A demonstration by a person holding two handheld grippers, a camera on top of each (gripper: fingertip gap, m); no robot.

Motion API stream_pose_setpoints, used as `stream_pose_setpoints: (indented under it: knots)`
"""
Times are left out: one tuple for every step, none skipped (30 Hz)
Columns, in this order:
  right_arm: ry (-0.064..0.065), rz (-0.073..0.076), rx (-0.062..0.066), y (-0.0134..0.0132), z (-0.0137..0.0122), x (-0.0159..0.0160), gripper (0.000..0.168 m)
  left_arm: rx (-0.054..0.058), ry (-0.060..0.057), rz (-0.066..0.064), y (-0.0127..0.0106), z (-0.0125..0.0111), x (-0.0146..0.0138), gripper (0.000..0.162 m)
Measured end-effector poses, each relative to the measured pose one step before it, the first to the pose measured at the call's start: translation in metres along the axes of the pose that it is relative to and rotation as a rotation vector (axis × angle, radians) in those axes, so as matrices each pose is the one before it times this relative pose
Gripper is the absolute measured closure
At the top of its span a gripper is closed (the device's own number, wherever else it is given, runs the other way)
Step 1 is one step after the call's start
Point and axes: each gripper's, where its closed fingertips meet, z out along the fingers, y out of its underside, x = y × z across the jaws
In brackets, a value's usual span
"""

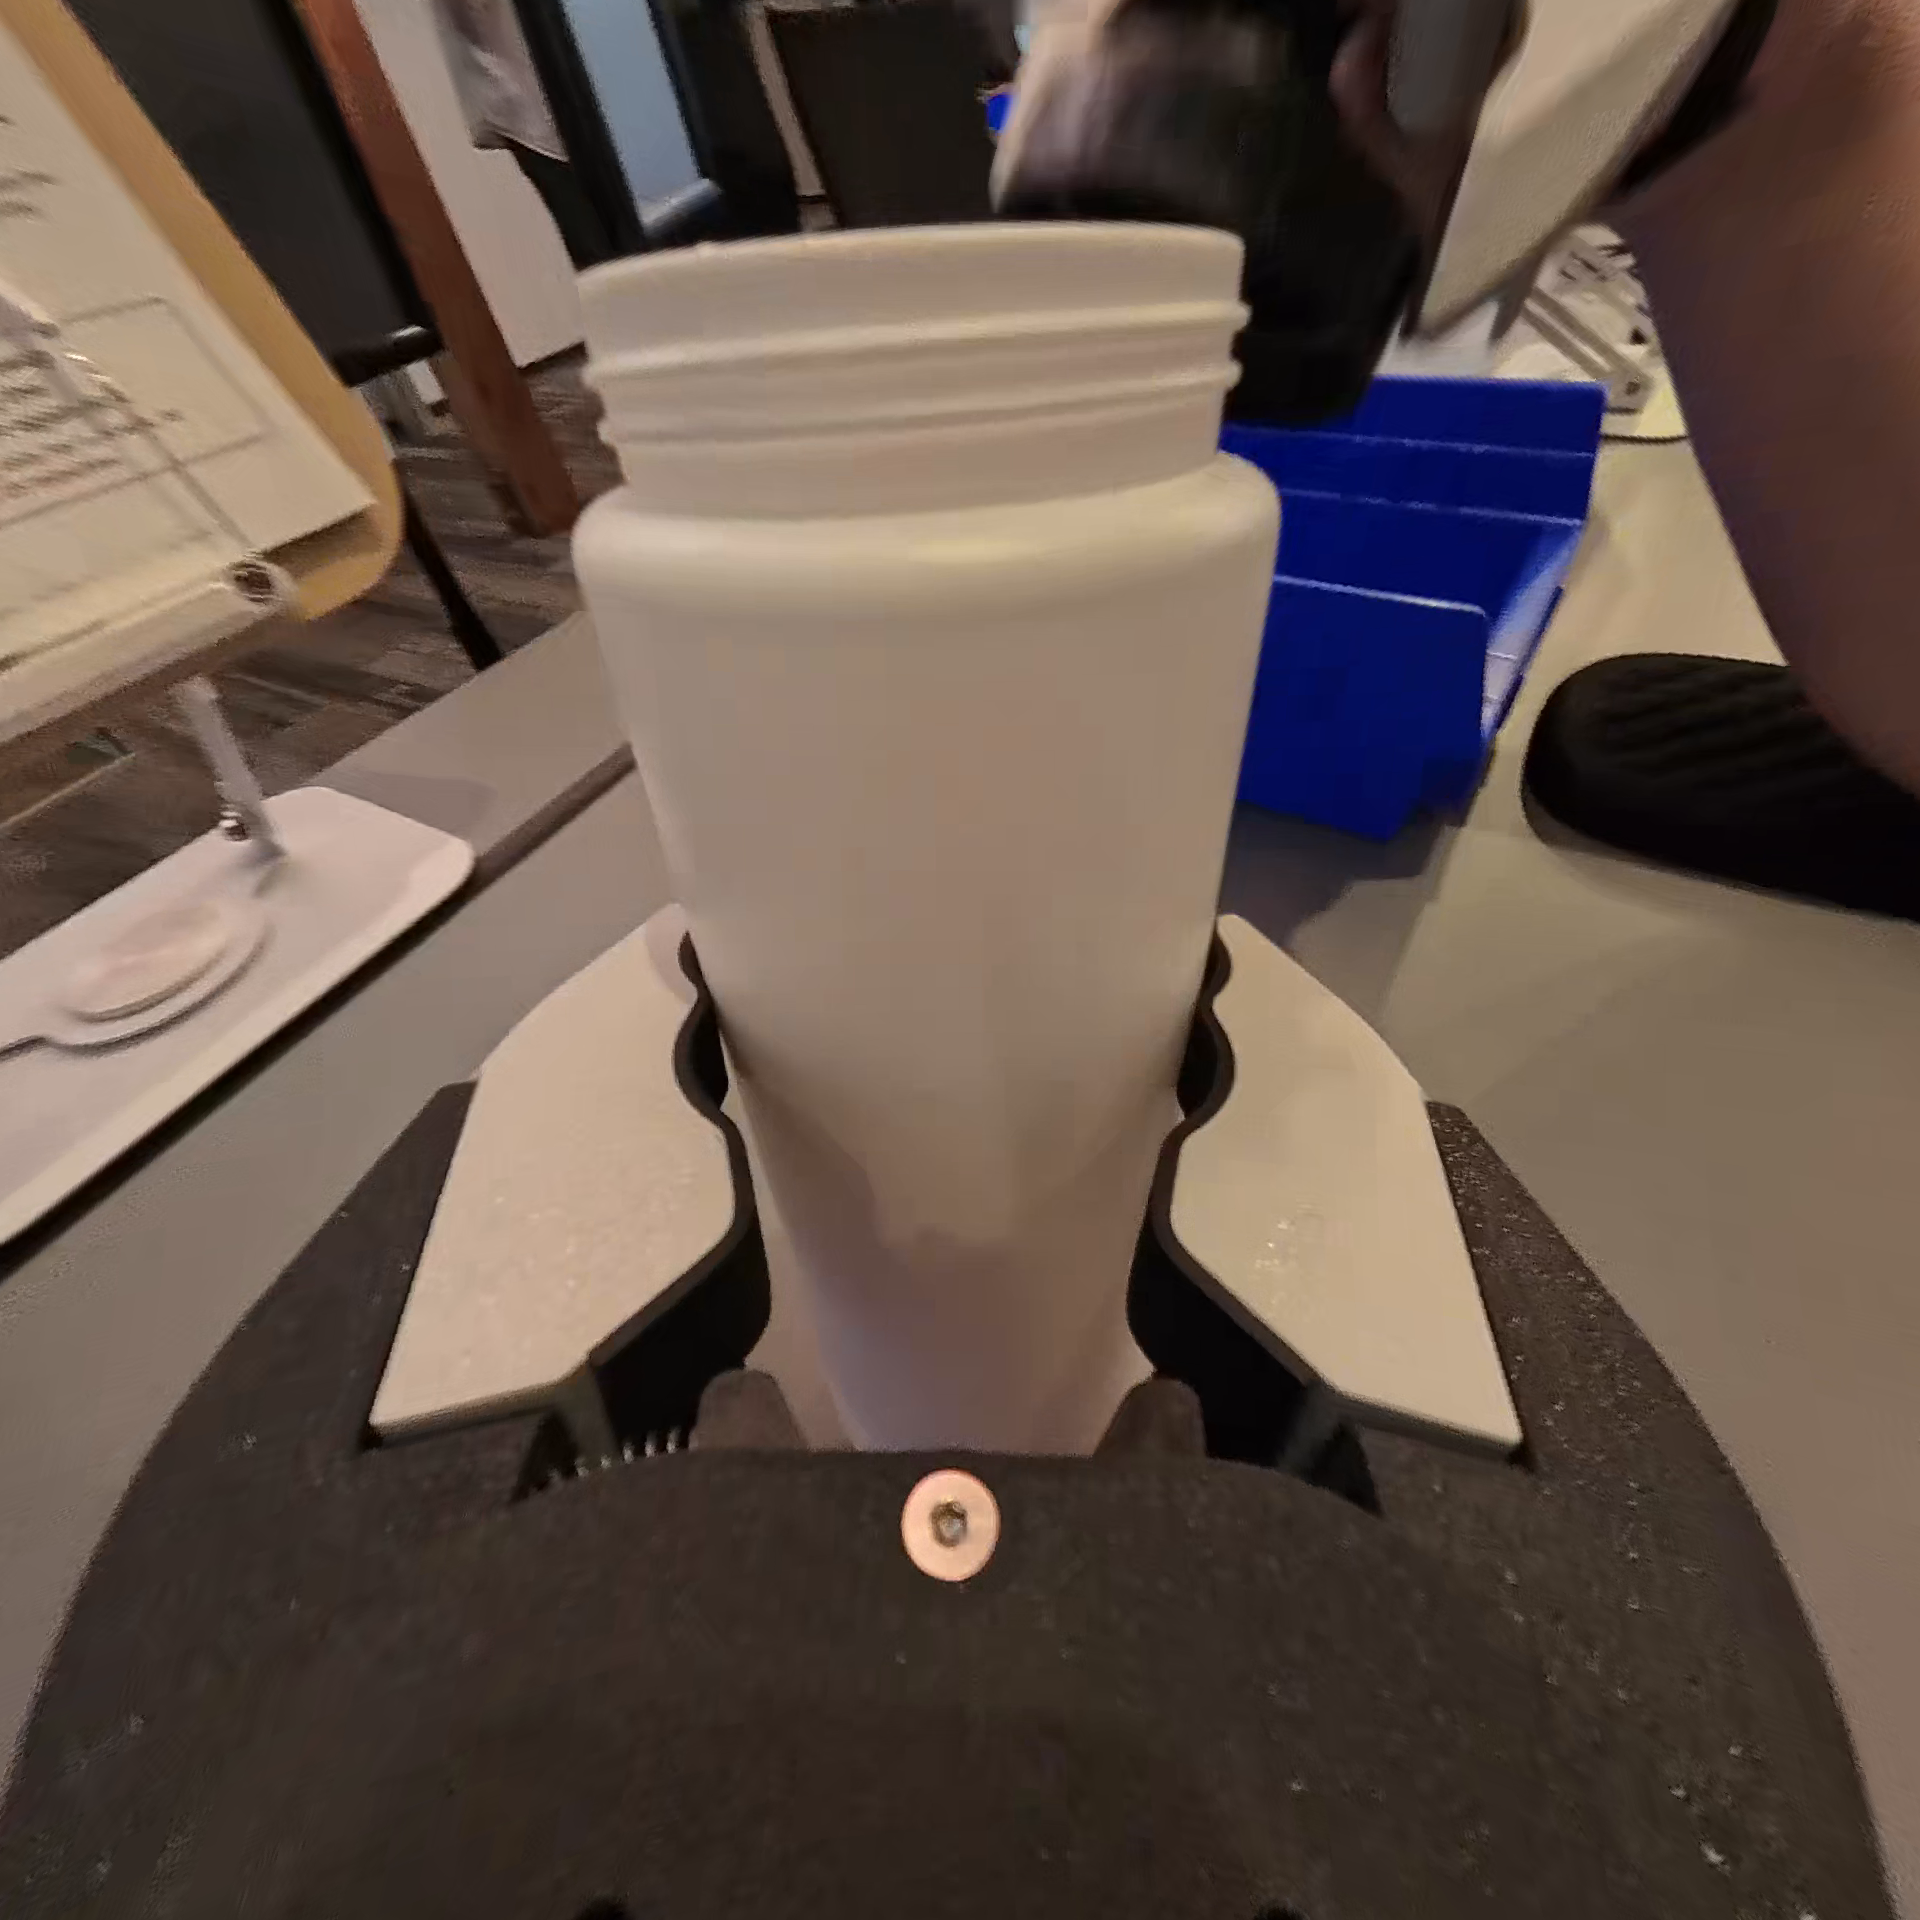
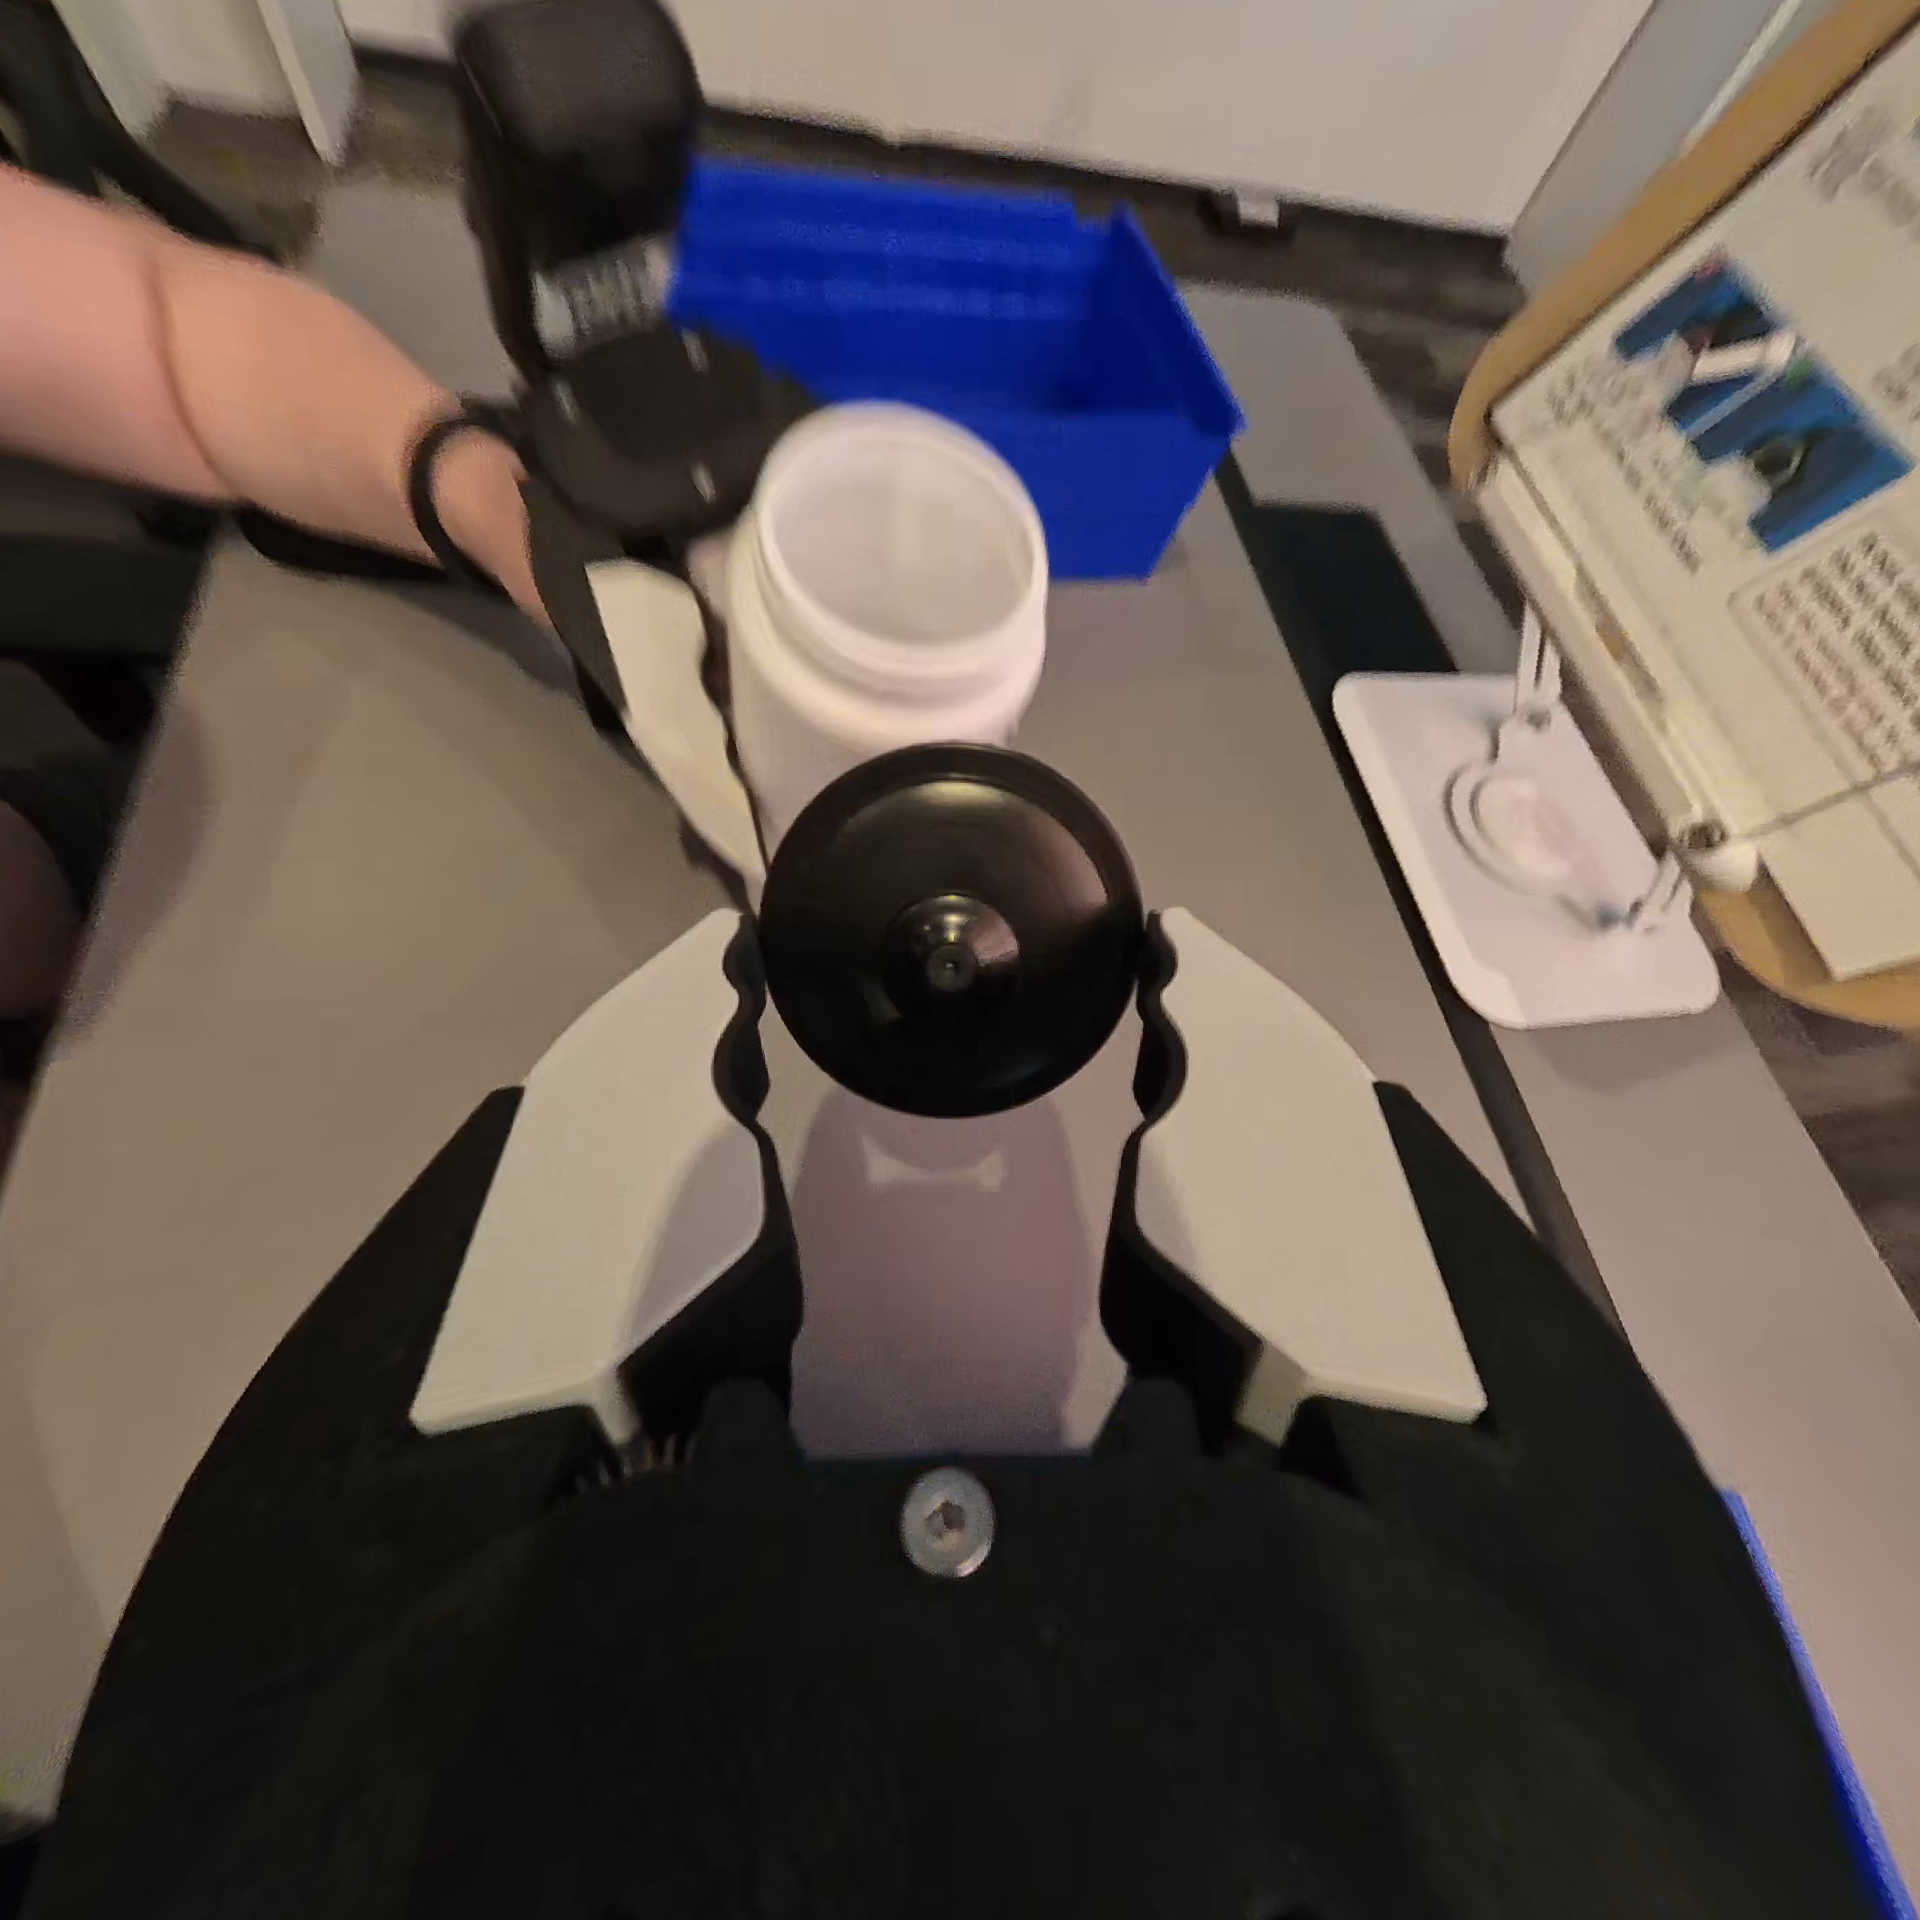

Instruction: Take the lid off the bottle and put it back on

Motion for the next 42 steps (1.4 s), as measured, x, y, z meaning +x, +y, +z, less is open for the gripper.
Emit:
stream_pose_setpoints:
  knots:
    - [-0.0035,0.0015,0.032,-0.00924,-0.00161,-0.00337,0.097,-0.0033,0.0203,0.0046,0.00236,0.00301,0.00529,0.075]
    - [0.002,-0.0045,0.0138,-0.00651,0.00021,-0.0029,0.097,-0.0074,0.0167,0.0021,0.00182,0.00244,0.00408,0.075]
    - [-0.0007,-0.009,-0.0017,-0.00364,0.00137,-0.00338,0.097,-0.0049,0.0175,0.0051,0.00135,0.00202,0.00391,0.075]
    - [-0.0028,-0.0116,-0.0132,-0.00128,0.0022,-0.00383,0.097,-0.0183,0.0131,0.0101,0.0023,0.00183,0.00302,0.075]
    - [-0.0031,-0.0119,-0.019,0.00023,0.00269,-0.00346,0.097,-0.0166,0.0079,0.0169,0.0012,0.00107,0.00205,0.075]
    - [-0.0084,-0.0101,-0.0201,0.00115,0.00301,-0.00382,0.097,-0.0171,0.0031,0.02,0.00054,0.00005,0.00135,0.075]
    - [-0.0101,-0.0091,-0.0177,0.00136,0.00315,-0.00342,0.097,-0.0181,-0.0019,0.0246,0.00041,-0.0003,0.00066,0.075]
    - [-0.0037,-0.0079,-0.0132,0.00099,0.00305,-0.00189,0.097,-0.0161,-0.0053,0.0248,0.00073,-0.00036,0.00042,0.075]
    - [-0.0005,-0.0039,-0.0115,0.00085,0.00248,-0.00094,0.097,-0.0118,0.0011,0.0236,0.00031,-0.00046,0.00155,0.075]
    - [-0.0101,-0.0009,-0.0102,0.00084,0.002,-0.00203,0.097,-0.0162,0.0064,0.026,0.00072,-0.00028,0.0024,0.075]
    - [-0.0174,-0.0038,-0.0092,0.00089,0.00168,-0.00343,0.097,-0.022,0.0011,0.0338,0.00108,-0.00035,0.00184,0.075]
    - [-0.0097,-0.0115,-0.0078,0.00071,0.00145,-0.00271,0.097,-0.0199,-0.004,0.0375,0.0008,-0.0005,0.0014,0.075]
    - [-0.0052,-0.0153,-0.0105,0.00118,0.00162,-0.0022,0.097,-0.0163,-0.0066,0.0335,0.00059,-0.00026,0.00102,0.075]
    - [-0.0091,-0.0158,-0.0123,0.0012,0.00164,-0.00285,0.097,-0.0158,0.0029,0.0261,0.00087,0.0002,0.00247,0.075]
    - [-0.0104,-0.0172,-0.0058,0.00006,0.00137,-0.00338,0.097,-0.0107,0.0062,0.0159,0.00051,0.00031,0.00273,0.075]
    - [-0.0076,-0.0175,0.0021,-0.00133,0.00064,-0.00296,0.097,-0.0027,0.0003,0.0135,-0.00042,0.00023,0.0018,0.075]
    - [-0.0064,-0.0181,-0.0007,-0.00116,0.00025,-0.00289,0.097,-0.0057,0.0025,0.0083,-0.0002,0.00012,0.00157,0.075]
    - [-0.0067,-0.0207,-0.011,0.00044,0.00055,-0.00331,0.097,-0.0053,0.0079,0.0062,-0.00042,0.00002,0.00209,0.075]
    - [0.0004,-0.0236,-0.0205,0.00198,0.00072,-0.00242,0.097,-0.0046,0.0075,0.0061,-0.00031,0.00002,0.00192,0.075]
    - [0.0065,-0.0254,-0.0249,0.00248,0.00083,-0.00167,0.097,-0.0047,0.0089,0.0041,-0.00031,-0.00014,0.00194,0.075]
    - [0.007,-0.0228,-0.0182,0.00154,0.0004,-0.0014,0.097,-0.0036,0.0073,-0.0005,-0.00012,-0.00009,0.00142,0.075]
    - [0.0067,-0.0142,-0.009,0.00027,-0.00007,-0.00076,0.097,-0.0017,0.0015,0.0031,0.00003,-0.00006,0.00054,0.075]
    - [0.0013,-0.0029,-0.0036,-0.00015,0.00004,-0.00063,0.097,0.0037,0.0019,0.0015,-0.00019,0.00001,0.0004,0.075]
    - [-0.0042,-0.0001,0.0,-0.00004,-0.00012,-0.00083,0.097,0.0024,0.0033,0.0025,-0.00023,-0.00011,0.00047,0.075]
    - [-0.0083,-0.0076,0.0023,0.00006,-0.00043,-0.00155,0.097,0.0011,0.0093,0.0052,-0.00006,-0.0002,0.00105,0.075]
    - [-0.0112,-0.0144,0.0081,-0.00019,-0.0005,-0.00222,0.097,0.0038,0.0125,0.0082,-0.00037,-0.00025,0.00172,0.075]
    - [-0.0147,-0.0134,0.0127,-0.00059,-0.00029,-0.00254,0.097,0.0085,0.0128,0.0086,-0.00063,-0.0001,0.00207,0.075]
    - [-0.0183,-0.0094,0.0118,-0.00045,-0.00015,-0.00282,0.097,0.0101,0.0157,0.0075,-0.0009,0.0,0.0024,0.075]
    - [-0.0187,-0.0088,0.01,-0.00043,-0.00018,-0.00286,0.097,0.0116,0.0236,0.006,-0.00088,-0.00006,0.00332,0.075]
    - [-0.0137,-0.0084,0.0079,-0.0004,-0.00008,-0.00229,0.097,0.0172,0.0295,0.0007,-0.00107,-0.00008,0.00359,0.076]
    - [-0.0056,-0.0067,0.0017,0.00013,0.00011,-0.00105,0.097,0.0173,0.0253,-0.0104,-0.00084,-0.00021,0.00226,0.076]
    - [0.0007,-0.0063,-0.0036,0.00079,0.00018,-0.00006,0.097,0.0156,0.024,-0.0147,-0.00062,-0.00047,0.00153,0.076]
    - [0.0064,-0.0065,-0.002,0.00065,0.00015,0.00089,0.097,0.0152,0.0166,-0.0148,-0.00053,-0.00048,0.00053,0.076]
    - [0.0052,-0.0005,0.0032,0.00036,0.00028,0.00124,0.097,0.0115,0.0073,-0.014,-0.00008,-0.00033,-0.00051,0.076]
    - [-0.0012,0.0088,0.0092,-0.00018,0.00022,0.00109,0.097,0.0077,0.0031,-0.0067,-0.00002,-0.00029,-0.00062,0.076]
    - [-0.0046,0.014,0.0142,-0.00067,0.00023,0.00097,0.097,0.0055,-0.0002,-0.0046,-0.00006,-0.00026,-0.00057,0.076]
    - [-0.0053,0.0133,0.0155,-0.00076,0.00022,0.00111,0.097,0.0026,0.0,-0.003,0.0,-0.00036,-0.00027,0.076]
    - [-0.0023,0.0104,0.0156,-0.001,0.00041,0.00137,0.097,0.0025,-0.0013,-0.0032,-0.00001,-0.00047,-0.00057,0.076]
    - [0.0032,0.0094,0.0123,-0.0008,0.0004,0.00212,0.097,0.0066,-0.0008,-0.008,0.00004,-0.00055,-0.001,0.076]
    - [0.0076,0.0106,0.0092,-0.00081,0.00047,0.00289,0.097,0.0081,-0.0023,-0.0128,-0.00009,-0.00062,-0.00161,0.076]
    - [0.0074,0.0128,0.0079,-0.00093,0.0005,0.00259,0.097,0.0101,-0.0009,-0.0152,-0.00023,-0.00056,-0.0017,0.076]
    - [0.0084,0.0126,0.0084,-0.00133,0.00038,0.00263,0.097,0.0107,0.0037,-0.0113,-0.00019,-0.00044,-0.00135,0.076]
